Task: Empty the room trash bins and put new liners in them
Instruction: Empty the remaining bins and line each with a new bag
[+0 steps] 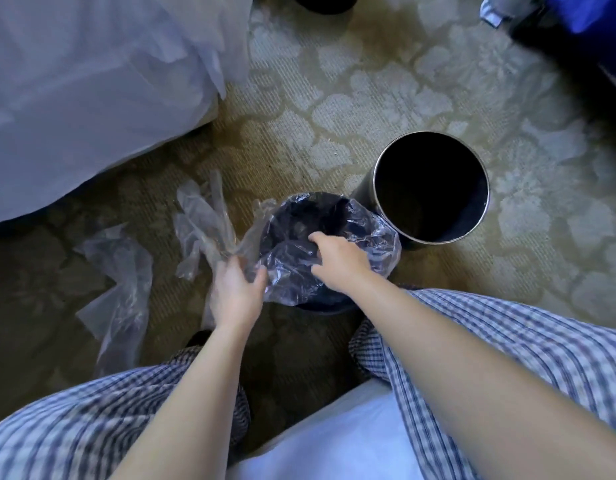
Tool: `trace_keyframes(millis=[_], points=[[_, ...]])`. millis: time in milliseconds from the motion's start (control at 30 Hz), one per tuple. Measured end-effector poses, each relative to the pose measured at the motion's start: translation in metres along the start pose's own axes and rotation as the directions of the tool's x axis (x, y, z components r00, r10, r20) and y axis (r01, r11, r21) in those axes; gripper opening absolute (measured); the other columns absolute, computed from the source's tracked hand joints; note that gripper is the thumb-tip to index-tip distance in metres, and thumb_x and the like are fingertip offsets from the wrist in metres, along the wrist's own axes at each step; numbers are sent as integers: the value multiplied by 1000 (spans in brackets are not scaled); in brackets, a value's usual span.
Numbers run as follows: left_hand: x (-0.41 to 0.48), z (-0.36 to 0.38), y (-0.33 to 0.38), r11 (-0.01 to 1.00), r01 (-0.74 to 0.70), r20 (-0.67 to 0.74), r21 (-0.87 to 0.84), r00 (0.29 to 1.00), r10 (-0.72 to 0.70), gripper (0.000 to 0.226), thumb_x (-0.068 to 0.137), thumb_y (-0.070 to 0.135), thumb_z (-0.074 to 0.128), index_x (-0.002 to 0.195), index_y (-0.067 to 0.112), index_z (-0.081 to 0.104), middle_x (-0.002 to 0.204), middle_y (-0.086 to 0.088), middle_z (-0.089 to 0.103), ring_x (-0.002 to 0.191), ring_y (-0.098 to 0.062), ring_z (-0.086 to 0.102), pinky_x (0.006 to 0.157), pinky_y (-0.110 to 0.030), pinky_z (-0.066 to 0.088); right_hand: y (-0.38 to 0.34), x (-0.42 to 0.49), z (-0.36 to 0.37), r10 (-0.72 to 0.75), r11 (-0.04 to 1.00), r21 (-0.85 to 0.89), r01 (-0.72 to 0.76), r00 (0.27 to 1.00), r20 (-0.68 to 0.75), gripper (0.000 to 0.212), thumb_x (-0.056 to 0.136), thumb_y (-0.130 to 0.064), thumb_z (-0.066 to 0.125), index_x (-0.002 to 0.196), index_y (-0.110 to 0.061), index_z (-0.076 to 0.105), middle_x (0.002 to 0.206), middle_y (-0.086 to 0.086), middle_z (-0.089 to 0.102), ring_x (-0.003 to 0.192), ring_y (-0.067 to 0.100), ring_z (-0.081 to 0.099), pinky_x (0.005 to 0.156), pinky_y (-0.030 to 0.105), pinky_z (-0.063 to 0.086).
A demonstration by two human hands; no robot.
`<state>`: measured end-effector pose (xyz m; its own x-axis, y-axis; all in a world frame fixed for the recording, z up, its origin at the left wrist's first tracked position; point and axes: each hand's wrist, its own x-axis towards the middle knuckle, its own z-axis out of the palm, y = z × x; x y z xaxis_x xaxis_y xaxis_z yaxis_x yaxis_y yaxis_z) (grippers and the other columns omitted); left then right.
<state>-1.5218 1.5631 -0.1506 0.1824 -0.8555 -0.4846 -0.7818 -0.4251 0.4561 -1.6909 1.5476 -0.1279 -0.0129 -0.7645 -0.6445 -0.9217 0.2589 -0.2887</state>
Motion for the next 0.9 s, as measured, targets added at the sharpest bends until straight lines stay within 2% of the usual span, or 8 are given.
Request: trace_keyframes(millis=[100,200,333,433,567,667,800,900], points=[[-12,-4,-16,950,-246,74,190,969,236,37,88,38,61,118,16,57,119,-5,49,112,-23,49,90,-38,43,5,-16,12,-24,998,53,26,999,-37,23,94,-15,50,114,-25,57,112,3,62,101,28,58,72,33,43],[-9,-10,-25,797,-506,140,330,861,488,17,81,17,69,97,16,61,105,-6,52,101,-26,49,86,-42,42,22,-34,9,-106,991,76,109,993,-43,12,94,-17,49,91,-25,57,99,-2,57,93,23,57,73,32,43],[-7,-14,-28,631,-705,315,322,709,631,17,79,6,67,83,20,57,84,3,54,83,-22,58,77,-36,43,50,-50,7,-197,966,-137,220,967,160,16,92,-16,48,99,-21,62,96,-5,53,97,24,58,71,32,40],[-8,-5,-32,595,-726,490,346,680,545,14,88,9,54,92,20,62,99,4,59,99,-18,57,87,-32,33,60,-51,15,-156,940,-239,243,931,330,34,92,-11,47,116,-27,63,117,-1,63,107,25,59,80,35,48],[-9,14,-34,601,-606,589,521,765,261,33,93,13,46,124,24,54,125,0,55,121,-20,49,103,-35,29,62,-43,29,-75,918,-332,218,917,393,35,88,0,45,109,-22,63,105,4,61,99,30,58,72,34,44],[-1,23,-32,790,-372,460,487,878,130,33,95,12,45,127,16,49,126,-9,55,118,-27,52,103,-41,37,61,-37,29,-44,928,-330,172,931,363,34,90,-3,47,110,-24,64,102,5,59,99,30,57,69,33,39],[12,31,-26,995,-2,410,100,911,-40,36,96,9,44,132,11,47,119,-12,59,107,-28,57,92,-38,47,63,-35,25,-30,933,-318,170,915,402,39,89,-1,45,110,-28,64,102,3,56,97,28,55,69,32,37],[16,35,-17,856,439,505,-271,823,-262,34,100,8,37,132,7,47,86,-6,59,71,-15,56,66,-27,48,61,-35,22,3,923,-350,162,904,428,41,90,-1,43,114,-29,61,109,5,57,102,28,55,70,32,36]])
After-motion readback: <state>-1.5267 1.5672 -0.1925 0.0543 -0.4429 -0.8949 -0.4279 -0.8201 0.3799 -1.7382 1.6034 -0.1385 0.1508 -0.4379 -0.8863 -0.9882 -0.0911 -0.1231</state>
